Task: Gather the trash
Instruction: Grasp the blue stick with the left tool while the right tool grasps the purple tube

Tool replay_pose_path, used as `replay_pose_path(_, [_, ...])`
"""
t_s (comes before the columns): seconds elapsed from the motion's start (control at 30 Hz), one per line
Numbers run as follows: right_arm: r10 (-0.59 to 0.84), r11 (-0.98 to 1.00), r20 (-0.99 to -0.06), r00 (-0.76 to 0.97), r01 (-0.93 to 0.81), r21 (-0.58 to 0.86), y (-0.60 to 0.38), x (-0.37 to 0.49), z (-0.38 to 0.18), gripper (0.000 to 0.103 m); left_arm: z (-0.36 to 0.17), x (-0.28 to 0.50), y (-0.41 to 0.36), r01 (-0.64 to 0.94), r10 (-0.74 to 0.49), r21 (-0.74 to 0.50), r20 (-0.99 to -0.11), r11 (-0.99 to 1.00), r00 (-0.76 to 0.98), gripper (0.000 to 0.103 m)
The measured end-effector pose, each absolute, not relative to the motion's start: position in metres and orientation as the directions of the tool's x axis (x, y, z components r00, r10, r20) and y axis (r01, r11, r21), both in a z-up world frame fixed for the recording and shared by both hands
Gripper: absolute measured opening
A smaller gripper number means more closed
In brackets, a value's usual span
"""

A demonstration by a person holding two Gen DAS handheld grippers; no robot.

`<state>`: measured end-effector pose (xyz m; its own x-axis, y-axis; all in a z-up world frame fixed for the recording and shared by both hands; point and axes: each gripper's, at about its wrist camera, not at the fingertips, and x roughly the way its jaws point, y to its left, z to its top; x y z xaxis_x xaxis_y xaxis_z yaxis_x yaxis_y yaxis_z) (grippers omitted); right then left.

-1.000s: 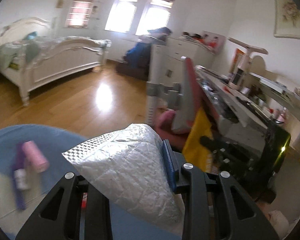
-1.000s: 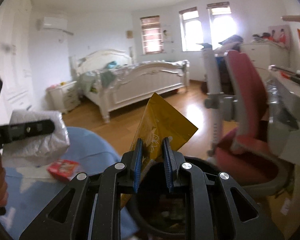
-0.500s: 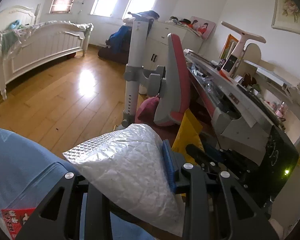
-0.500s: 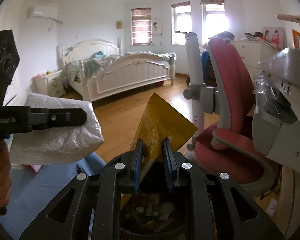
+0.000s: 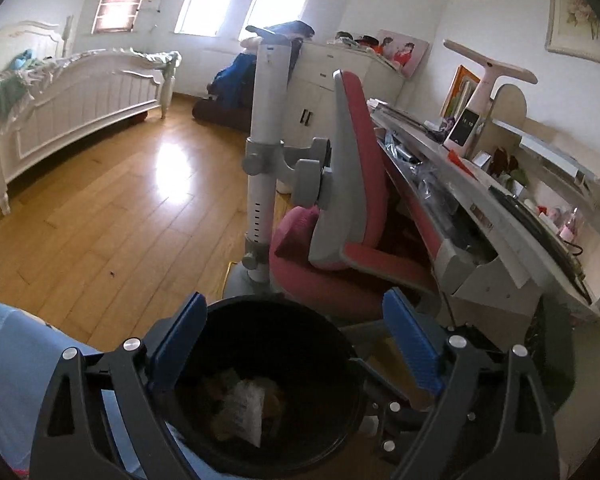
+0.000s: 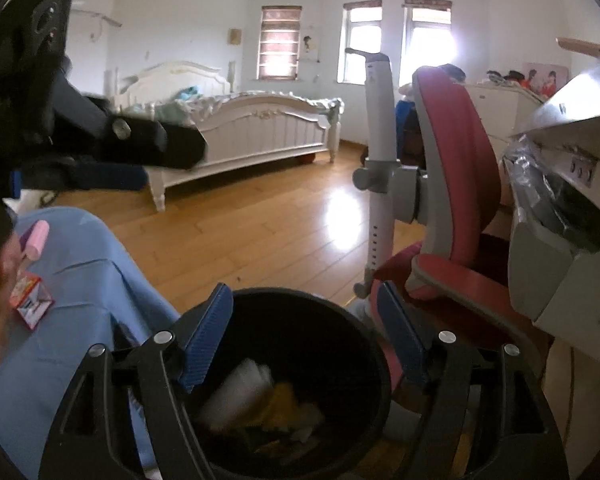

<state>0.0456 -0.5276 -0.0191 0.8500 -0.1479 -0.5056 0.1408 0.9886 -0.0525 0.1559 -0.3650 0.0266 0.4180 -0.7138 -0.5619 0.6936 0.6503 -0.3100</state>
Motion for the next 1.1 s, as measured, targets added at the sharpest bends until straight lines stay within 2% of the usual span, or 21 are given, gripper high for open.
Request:
replay_pose_path(0.27, [-0.028, 0.994, -0.551, 0.834, 0.08, 0.071, -0.504, 0.039, -0.02, 0.074, 0.03, 0.148, -0.297, 0.62, -0.658, -0.301, -0.569, 0.725, 0.493, 0.089])
replay_pose_path(0.4, [0.055, 0.993, -0.561, 0.826, 0.012, 0.116, -0.475, 0.045, -0.016, 0.074, 0.03, 0.15, -0.235, 0.516, -0.59, -0.311, -0.576, 0.798, 0.566, 0.089])
replay_pose_path(0.67, [0.284, 0.957, -0.565, 0.775, -0.189, 0.222, -0.393, 0.071, 0.003, 0.074, 0.002, 0.157, -0.117, 0.272, -0.325, -0.187, -0.67, 0.944, 0.668, 0.087])
replay_pose_path(0.73, [0.339, 0.94, -0.569, 0.75, -0.237, 0.247, -0.371, 0.08, 0.01, 0.074, -0.013, 0.159, -0.101, 0.25, -0.268, -0.133, -0.706, 0.959, 0.656, 0.074])
replay_pose_path(0.87, [0.452, 0.892, -0.593, 0.667, -0.322, 0.317, -0.322, 0.107, 0.019, 0.074, -0.04, 0.168, -0.082, 0.243, -0.228, -0.096, -0.764, 0.965, 0.603, 0.064])
replay_pose_path(0.9, [0.474, 0.881, -0.604, 0.641, -0.338, 0.333, -0.309, 0.115, 0.021, 0.074, -0.047, 0.174, -0.078, 0.243, -0.223, -0.093, -0.777, 0.966, 0.589, 0.059])
replay_pose_path(1.0, [0.5, 0.865, -0.631, 0.593, -0.377, 0.331, -0.274, 0.136, 0.026, 0.074, -0.055, 0.18, -0.074, 0.274, -0.238, -0.09, -0.78, 0.958, 0.578, 0.054])
replay_pose_path(1.03, [0.499, 0.864, -0.646, 0.577, -0.387, 0.322, -0.261, 0.143, 0.027, 0.071, -0.055, 0.181, -0.074, 0.279, -0.216, -0.056, -0.781, 0.959, 0.586, 0.047])
replay_pose_path(1.1, [0.504, 0.859, -0.675, 0.539, -0.396, 0.326, -0.238, 0.157, 0.023, 0.071, -0.056, 0.179, -0.071, 0.288, -0.195, -0.019, -0.779, 0.957, 0.596, 0.04])
